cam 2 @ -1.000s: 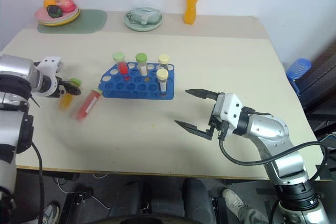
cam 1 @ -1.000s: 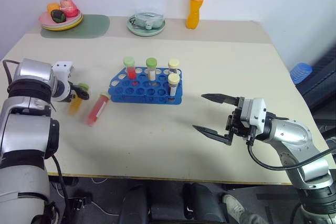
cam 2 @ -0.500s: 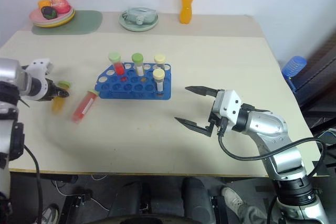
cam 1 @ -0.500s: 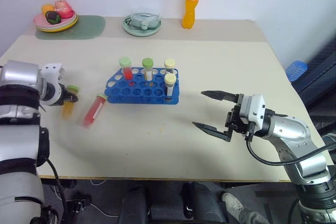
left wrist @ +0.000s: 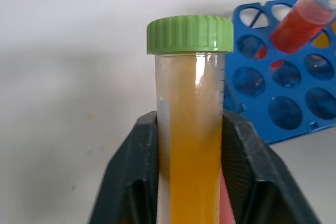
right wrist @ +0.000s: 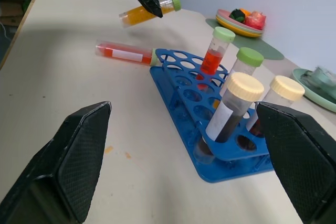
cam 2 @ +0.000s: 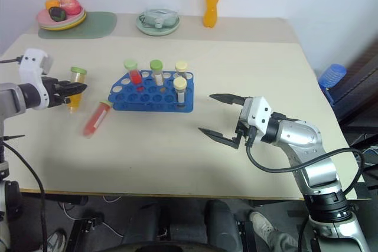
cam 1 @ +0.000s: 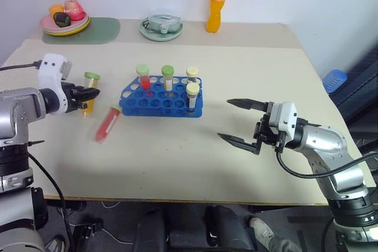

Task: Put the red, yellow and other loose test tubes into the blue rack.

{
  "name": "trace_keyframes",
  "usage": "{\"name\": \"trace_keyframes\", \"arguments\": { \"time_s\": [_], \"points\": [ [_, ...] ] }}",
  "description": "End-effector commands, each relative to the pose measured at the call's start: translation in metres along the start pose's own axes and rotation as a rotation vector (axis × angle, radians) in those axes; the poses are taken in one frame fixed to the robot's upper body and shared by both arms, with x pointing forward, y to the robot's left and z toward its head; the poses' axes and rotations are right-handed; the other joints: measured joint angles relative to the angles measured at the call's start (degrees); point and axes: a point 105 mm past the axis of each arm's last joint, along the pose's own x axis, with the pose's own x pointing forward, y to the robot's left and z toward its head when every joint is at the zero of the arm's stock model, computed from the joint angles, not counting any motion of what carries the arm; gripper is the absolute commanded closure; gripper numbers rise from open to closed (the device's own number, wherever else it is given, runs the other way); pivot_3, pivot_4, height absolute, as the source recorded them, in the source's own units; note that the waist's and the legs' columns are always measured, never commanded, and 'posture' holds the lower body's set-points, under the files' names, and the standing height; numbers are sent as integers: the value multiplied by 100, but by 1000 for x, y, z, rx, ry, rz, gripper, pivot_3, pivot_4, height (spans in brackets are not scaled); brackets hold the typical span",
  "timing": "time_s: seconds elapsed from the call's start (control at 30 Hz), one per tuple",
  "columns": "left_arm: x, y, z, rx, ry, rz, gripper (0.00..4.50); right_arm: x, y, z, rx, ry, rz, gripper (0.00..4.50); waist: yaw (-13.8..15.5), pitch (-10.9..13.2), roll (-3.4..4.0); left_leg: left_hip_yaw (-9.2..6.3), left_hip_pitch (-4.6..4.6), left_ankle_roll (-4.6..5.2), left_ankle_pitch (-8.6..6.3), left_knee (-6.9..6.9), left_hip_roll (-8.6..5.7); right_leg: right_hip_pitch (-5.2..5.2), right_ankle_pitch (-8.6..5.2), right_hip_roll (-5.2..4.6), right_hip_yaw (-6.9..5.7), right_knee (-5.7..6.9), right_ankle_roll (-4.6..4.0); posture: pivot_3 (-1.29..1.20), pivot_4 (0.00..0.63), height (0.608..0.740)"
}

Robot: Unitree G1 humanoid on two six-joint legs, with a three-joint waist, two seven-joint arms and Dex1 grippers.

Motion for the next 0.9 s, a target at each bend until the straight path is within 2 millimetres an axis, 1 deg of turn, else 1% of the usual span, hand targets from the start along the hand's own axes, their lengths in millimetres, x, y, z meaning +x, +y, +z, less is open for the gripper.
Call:
{"name": "trace_keyframes", "arguments": {
  "time_s": [0.03, 0.1, 0.13, 0.2, 0.23, 0.3, 0.43, 0.53, 0.57, 0.67, 0.77, 0.9],
  "points": [
    [-5, -10, 29, 107, -149, -13, 3650, -6, -7, 11, -60, -16, -36, 0, -2, 0, 0, 0, 0, 0, 0, 0, 0, 0, 0, 0, 0, 0, 0, 0, 150, 740],
    [-6, -20, 49, 201, -302, -15, 3650, -9, -9, 11, -66, -7, -52, 0, 13, 0, 0, 0, 0, 0, 0, -1, 0, 0, 0, 0, 0, -1, 0, 0, 150, 740],
    [-5, -26, 55, 231, -349, -21, 3650, -10, -9, 12, -68, -3, -56, 0, 24, 0, -1, 1, -1, 0, 0, -1, 0, 0, 0, -1, 0, -2, 0, 0, 150, 740],
    [-3, -43, 68, 240, -478, -68, 3650, -13, -9, 13, -73, 4, -75, 0, 48, -1, 0, 1, -3, 1, -1, 0, -1, 1, 0, -2, 0, -4, 0, 0, 150, 740],
    [-3, -52, 73, 213, -543, -112, 3650, -14, -9, 14, -74, 5, -84, 0, 68, -1, 0, 1, -3, 2, -1, 0, -3, 2, 0, -4, 0, -6, 0, 0, 150, 740],
    [-5, -65, 77, 221, -654, -169, 3650, -16, -10, 17, -75, 8, -98, 0, 97, -1, 0, 1, -3, 3, -1, 1, -3, 3, 1, -4, 0, -6, 0, 0, 150, 740],
    [12, -100, 63, 338, -705, -285, 3650, -22, -12, 17, -83, 33, -126, 0, 79, -4, 6, 4, 2, 2, -1, 0, -2, 3, 1, -2, 1, -6, 0, 0, 150, 740],
    [22, -116, 59, 374, -768, -293, 3650, -26, -13, 18, -85, 48, -142, 0, 119, -4, 4, 4, 2, 3, -2, 1, -3, 5, 1, -2, 1, -7, 1, 0, 150, 740],
    [30, -129, 51, 373, -780, -326, 3650, -27, -12, 20, -89, 56, -150, 0, 135, -4, 5, 4, 1, 3, -2, 1, -3, 5, 1, -2, 1, -8, 1, 0, 150, 740],
    [42, -154, 34, 398, -813, -382, 3650, -29, -10, 26, -98, 70, -171, 0, 146, -5, 6, 4, -2, 9, -5, 2, -5, 8, 1, -3, 1, -14, 1, 0, 150, 740],
    [52, -161, 21, 428, -815, -388, 3650, -31, -10, 31, -104, 84, -189, 0, 133, -5, 6, 3, -2, 10, -6, 2, -6, 8, 1, -3, 1, -15, 1, 0, 150, 740],
    [63, -162, 10, 427, -806, -389, 3650, -32, -11, 36, -104, 89, -203, 0, 121, -6, 8, 2, 3, 12, -6, 1, -3, 7, 1, -1, 1, -12, 1, 0, 150, 740]
  ]
}}
